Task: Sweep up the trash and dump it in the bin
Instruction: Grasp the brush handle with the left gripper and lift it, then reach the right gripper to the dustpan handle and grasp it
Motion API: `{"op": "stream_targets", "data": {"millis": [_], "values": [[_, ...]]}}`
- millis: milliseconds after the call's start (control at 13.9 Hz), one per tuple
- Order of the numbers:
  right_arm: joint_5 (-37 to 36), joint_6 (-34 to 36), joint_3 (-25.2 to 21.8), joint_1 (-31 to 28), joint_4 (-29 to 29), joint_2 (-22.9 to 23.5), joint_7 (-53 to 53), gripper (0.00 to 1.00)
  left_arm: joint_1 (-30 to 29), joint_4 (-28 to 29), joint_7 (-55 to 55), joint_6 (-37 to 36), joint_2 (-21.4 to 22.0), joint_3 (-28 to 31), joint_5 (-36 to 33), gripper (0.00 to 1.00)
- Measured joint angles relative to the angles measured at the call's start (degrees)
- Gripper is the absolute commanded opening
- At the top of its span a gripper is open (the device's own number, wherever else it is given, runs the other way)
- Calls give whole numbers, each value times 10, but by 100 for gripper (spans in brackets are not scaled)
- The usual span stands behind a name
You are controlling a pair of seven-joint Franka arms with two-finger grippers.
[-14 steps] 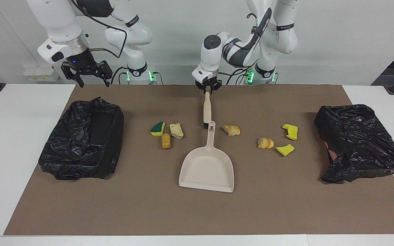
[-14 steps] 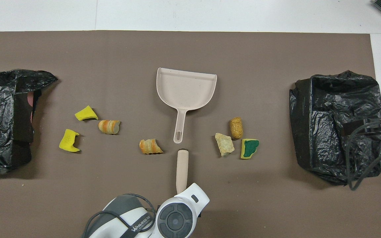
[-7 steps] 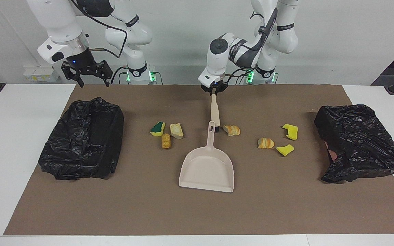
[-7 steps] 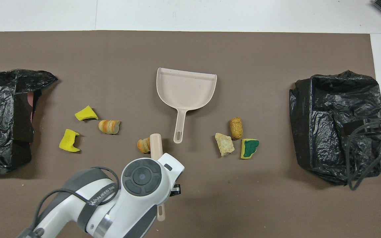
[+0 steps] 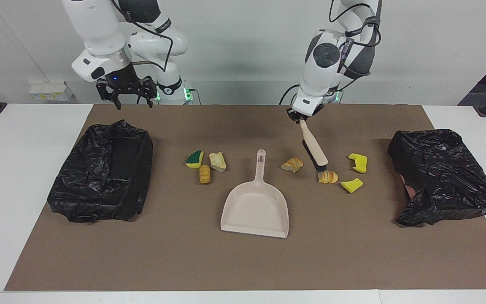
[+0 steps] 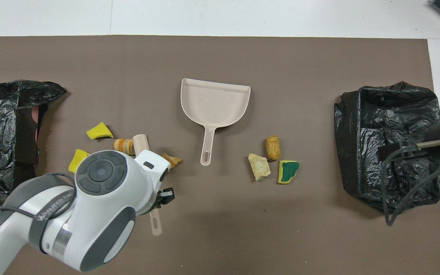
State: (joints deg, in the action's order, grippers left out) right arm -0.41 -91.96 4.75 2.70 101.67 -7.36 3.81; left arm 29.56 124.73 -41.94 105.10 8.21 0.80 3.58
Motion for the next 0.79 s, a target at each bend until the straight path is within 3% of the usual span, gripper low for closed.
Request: {"op": "stream_targets", "data": {"millis": [287, 574, 790], "values": [[1, -69, 111, 2, 4, 45, 153, 100, -94, 3, 25, -5, -2, 0, -24, 0], [-24, -168, 219, 12, -16, 165, 326, 100, -181, 30, 43, -18, 3, 1, -61, 0], [-56, -229, 253, 27, -53, 260, 395, 100, -238, 78, 100, -13, 28, 0, -82, 0]]}}
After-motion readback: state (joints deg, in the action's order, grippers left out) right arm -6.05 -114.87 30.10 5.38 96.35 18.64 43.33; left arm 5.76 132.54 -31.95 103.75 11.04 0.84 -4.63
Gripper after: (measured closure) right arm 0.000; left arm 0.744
